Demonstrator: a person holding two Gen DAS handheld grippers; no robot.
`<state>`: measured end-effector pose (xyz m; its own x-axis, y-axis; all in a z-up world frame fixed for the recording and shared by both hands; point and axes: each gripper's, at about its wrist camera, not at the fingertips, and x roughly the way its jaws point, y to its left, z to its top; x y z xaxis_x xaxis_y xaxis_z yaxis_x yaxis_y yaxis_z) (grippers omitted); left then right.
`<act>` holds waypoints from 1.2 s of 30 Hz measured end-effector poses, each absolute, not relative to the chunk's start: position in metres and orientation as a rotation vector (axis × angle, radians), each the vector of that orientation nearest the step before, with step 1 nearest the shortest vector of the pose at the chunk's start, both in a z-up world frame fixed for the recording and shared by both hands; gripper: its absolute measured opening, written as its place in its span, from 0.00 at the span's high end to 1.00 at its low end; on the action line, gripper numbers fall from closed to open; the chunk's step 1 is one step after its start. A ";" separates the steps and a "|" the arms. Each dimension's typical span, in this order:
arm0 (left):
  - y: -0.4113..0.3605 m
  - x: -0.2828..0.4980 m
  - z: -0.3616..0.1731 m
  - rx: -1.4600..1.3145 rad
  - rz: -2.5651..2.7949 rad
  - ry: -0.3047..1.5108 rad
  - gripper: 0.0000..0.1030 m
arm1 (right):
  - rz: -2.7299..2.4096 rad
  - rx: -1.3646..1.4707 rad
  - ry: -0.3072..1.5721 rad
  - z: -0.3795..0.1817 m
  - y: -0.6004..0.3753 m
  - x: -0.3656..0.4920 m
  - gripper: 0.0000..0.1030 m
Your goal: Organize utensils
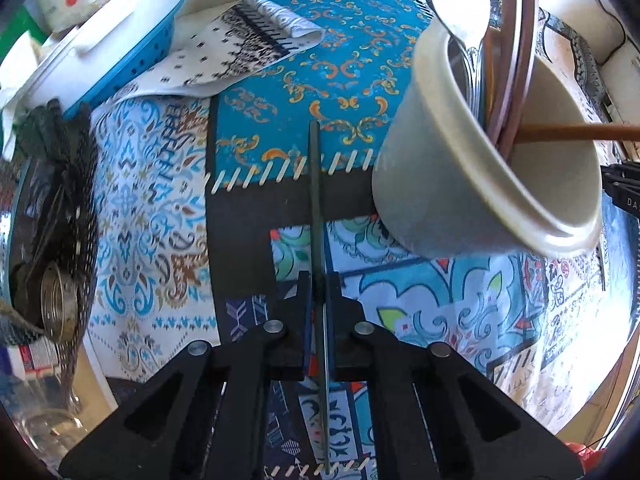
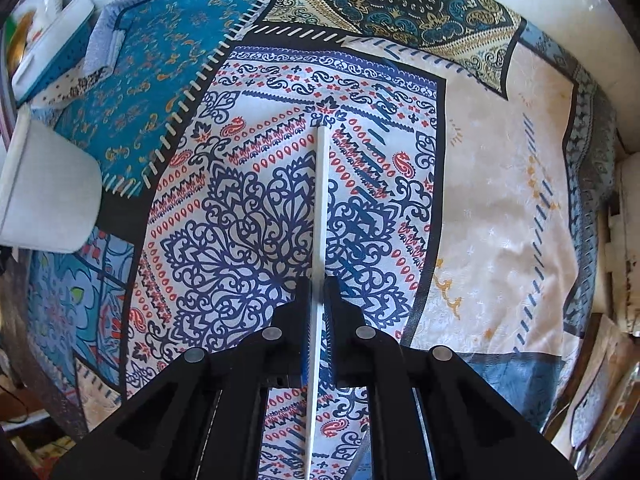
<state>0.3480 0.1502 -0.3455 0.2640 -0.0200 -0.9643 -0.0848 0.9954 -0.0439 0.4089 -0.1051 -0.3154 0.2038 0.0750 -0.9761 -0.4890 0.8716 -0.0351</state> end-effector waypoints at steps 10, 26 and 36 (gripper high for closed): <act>0.158 0.324 -0.290 -0.174 0.119 1.122 0.96 | 0.424 -0.182 1.211 -0.265 -0.148 0.377 0.95; 0.151 0.284 -0.185 -0.157 0.188 0.791 0.96 | 0.510 0.007 0.905 -0.163 -0.142 0.348 0.95; 0.160 0.287 -0.128 -0.245 0.172 0.594 0.96 | 0.580 0.081 0.701 -0.107 -0.101 0.338 0.95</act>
<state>0.2866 0.1603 -0.1278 0.8156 0.0893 -0.5716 -0.2297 0.9568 -0.1783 0.3385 -0.1006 -0.1066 0.6142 0.5289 -0.5857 -0.4757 0.8403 0.2600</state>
